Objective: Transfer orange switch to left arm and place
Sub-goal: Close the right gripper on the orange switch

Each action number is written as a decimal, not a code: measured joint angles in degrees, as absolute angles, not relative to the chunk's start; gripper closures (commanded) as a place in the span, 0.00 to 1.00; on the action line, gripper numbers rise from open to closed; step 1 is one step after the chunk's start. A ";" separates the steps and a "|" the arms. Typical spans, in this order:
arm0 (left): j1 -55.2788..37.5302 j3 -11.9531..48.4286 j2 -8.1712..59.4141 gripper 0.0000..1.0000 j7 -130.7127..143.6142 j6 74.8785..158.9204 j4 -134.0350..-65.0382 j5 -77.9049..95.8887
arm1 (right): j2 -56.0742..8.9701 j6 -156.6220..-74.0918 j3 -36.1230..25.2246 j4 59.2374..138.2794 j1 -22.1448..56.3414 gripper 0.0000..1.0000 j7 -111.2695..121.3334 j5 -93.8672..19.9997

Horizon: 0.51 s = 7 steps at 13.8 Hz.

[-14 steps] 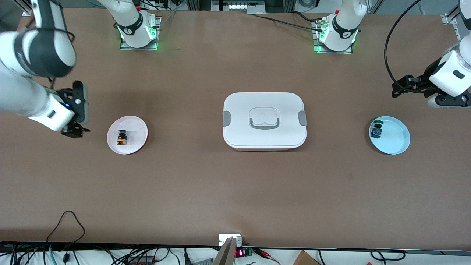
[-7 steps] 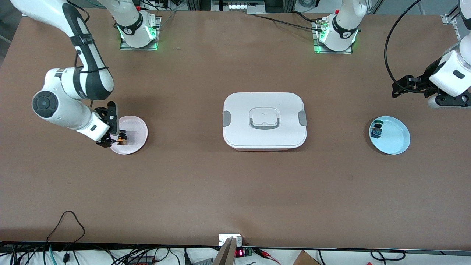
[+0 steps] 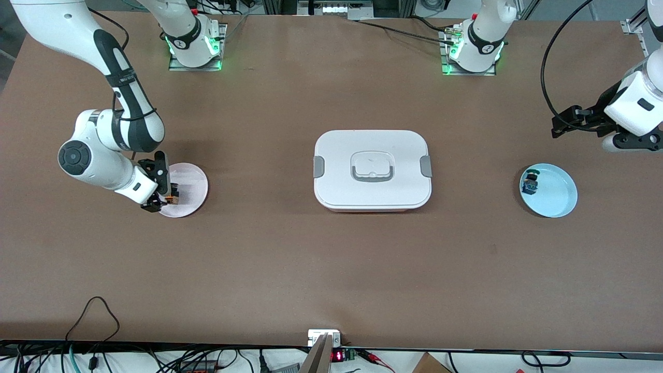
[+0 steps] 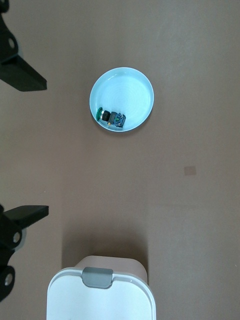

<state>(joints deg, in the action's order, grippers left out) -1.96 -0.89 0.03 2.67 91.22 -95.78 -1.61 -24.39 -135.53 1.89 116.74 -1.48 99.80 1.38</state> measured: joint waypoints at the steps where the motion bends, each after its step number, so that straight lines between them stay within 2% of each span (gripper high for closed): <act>1: -1.96 -0.89 0.03 0.00 2.67 91.22 -95.78 -1.61 | -24.54 -135.75 1.93 116.74 -1.47 0.00 99.80 1.37; 7: -1.96 -0.89 0.03 0.00 2.67 91.22 -95.78 -1.61 | -25.06 -137.11 2.18 116.73 -1.41 0.00 99.78 0.01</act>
<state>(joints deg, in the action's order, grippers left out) -1.96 -0.89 0.03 2.67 91.22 -95.78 -1.61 -25.06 -137.11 2.18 116.73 -1.41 99.78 0.01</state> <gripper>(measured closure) 0.000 0.000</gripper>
